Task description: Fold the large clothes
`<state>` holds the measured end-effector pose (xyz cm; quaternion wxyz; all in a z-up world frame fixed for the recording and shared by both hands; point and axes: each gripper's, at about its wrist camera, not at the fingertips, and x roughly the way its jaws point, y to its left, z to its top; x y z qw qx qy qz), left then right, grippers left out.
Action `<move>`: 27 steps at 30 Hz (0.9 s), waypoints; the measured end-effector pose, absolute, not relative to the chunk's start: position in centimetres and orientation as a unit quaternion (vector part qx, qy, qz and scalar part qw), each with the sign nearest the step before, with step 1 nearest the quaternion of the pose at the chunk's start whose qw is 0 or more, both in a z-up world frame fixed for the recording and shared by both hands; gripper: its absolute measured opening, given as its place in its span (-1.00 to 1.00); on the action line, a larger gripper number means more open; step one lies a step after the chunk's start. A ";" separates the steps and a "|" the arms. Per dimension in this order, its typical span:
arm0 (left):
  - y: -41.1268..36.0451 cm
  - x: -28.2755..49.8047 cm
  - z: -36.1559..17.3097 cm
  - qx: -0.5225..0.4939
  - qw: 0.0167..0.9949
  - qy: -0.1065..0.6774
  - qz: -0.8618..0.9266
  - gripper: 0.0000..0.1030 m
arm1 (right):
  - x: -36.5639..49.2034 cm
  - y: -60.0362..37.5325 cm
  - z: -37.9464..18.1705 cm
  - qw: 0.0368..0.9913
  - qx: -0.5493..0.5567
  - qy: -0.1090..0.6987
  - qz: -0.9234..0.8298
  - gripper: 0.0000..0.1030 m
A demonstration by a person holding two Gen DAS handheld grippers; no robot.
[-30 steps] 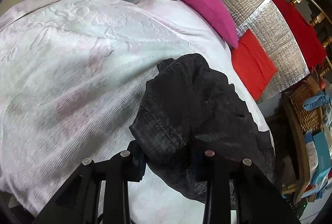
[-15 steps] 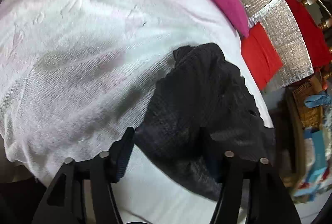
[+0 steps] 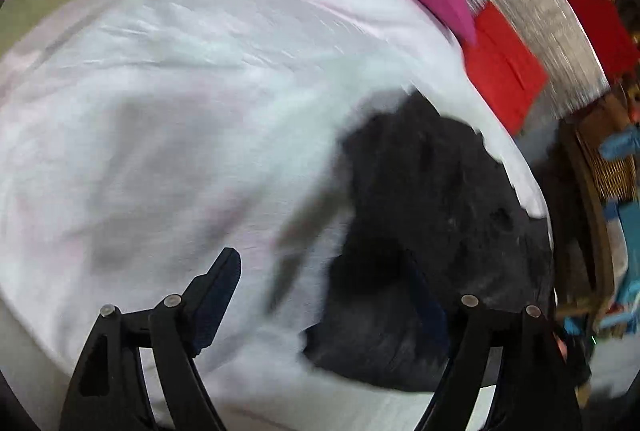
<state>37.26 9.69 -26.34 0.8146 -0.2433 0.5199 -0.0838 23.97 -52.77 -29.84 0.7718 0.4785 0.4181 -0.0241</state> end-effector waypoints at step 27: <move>1.8 25.7 -20.4 0.086 0.945 0.307 0.068 0.58 | 15.1 -43.3 -20.3 0.920 0.235 0.277 -0.148 0.24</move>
